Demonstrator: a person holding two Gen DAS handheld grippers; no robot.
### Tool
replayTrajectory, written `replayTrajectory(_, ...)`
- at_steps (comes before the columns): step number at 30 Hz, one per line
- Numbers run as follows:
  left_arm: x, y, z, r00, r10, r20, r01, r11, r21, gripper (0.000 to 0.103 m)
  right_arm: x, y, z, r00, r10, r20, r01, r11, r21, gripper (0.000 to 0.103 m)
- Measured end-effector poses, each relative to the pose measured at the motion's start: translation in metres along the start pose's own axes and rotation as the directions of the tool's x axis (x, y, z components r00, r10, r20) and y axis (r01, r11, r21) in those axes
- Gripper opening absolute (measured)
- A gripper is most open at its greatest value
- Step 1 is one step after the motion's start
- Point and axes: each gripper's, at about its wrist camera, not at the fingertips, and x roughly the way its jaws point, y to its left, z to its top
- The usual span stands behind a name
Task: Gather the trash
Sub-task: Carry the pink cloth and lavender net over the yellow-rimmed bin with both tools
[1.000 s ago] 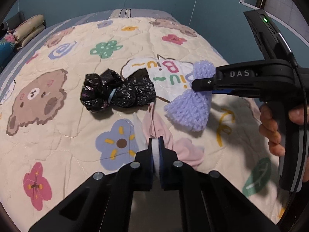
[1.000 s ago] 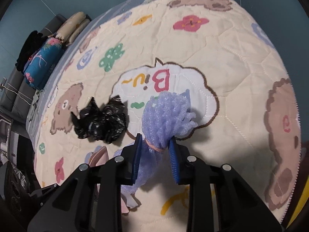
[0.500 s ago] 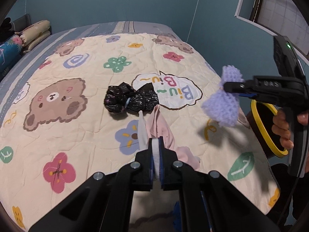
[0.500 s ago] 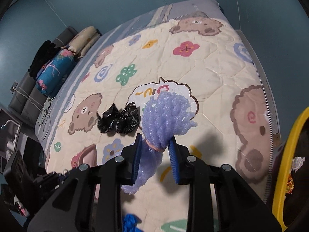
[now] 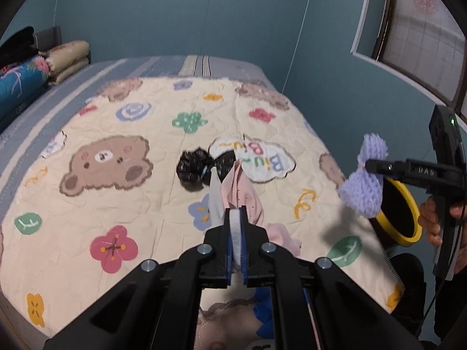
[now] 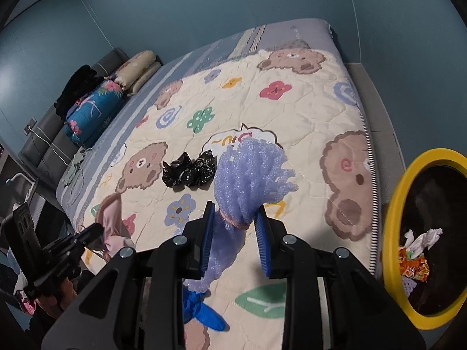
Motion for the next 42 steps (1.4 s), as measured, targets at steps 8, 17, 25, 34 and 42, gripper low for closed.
replayTrajectory(8, -0.036, -0.018, 0.008, 0.997, 0.003, 0.075, -0.003, 1.0, -0.007, 0.004, -0.049, -0.006, -0.01, 0.998, 0.001, 0.07, -0.001, 1.0, 0.0, 0.026)
replayTrajectory(17, -0.054, -0.054, 0.022, 0.994, -0.029, 0.101, 0.03, 1.0, -0.002, 0.004, -0.088, -0.019, -0.015, 0.992, -0.018, 0.127, 0.018, 1.0, 0.005, 0.026)
replayTrajectory(25, -0.049, -0.095, 0.043, 0.987, -0.113, 0.118, 0.113, 0.994, 0.01, 0.004, -0.122, -0.047, -0.011, 0.981, -0.043, 0.189, 0.036, 0.998, 0.042, 0.026)
replayTrajectory(34, -0.031, -0.154, 0.06, 0.981, -0.156, 0.112, 0.148, 0.986, 0.077, 0.004, -0.153, -0.081, -0.006, 0.964, -0.097, 0.247, 0.08, 0.994, 0.079, 0.026)
replayTrajectory(42, -0.019, -0.198, 0.069, 0.976, -0.192, 0.106, 0.175, 0.972, 0.156, 0.004, -0.173, -0.119, -0.008, 0.951, -0.143, 0.273, 0.106, 0.984, 0.145, 0.026)
